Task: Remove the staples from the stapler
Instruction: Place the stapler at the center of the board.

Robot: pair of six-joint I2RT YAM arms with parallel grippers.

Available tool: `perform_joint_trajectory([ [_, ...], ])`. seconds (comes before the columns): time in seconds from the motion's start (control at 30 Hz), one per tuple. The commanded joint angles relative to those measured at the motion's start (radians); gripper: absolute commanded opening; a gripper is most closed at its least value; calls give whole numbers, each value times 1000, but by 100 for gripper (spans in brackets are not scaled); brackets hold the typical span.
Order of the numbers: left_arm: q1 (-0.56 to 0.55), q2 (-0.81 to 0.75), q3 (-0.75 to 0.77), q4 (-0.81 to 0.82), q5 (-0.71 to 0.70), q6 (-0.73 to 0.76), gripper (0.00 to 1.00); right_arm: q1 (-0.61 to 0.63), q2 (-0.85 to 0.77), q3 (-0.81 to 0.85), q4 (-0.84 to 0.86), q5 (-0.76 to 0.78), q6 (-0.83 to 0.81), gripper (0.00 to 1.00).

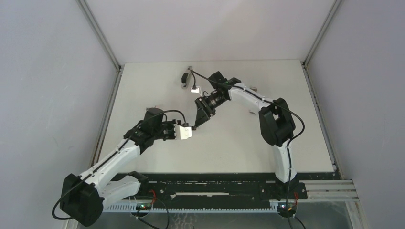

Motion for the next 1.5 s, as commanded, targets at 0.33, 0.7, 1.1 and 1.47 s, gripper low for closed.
perform_joint_trajectory([
  [0.33, 396, -17, 25, -341, 117, 281, 14, -144, -57, 23, -4, 75, -28, 68],
  [0.7, 651, 273, 194, -464, 128, 501, 17, -157, -60, 22, -18, 87, -50, 68],
  [1.1, 724, 571, 384, -319, 132, 424, 19, -156, -46, 21, -15, 94, -48, 68],
  [1.47, 743, 670, 420, -191, 140, 304, 22, -151, -50, 20, -15, 85, -42, 68],
])
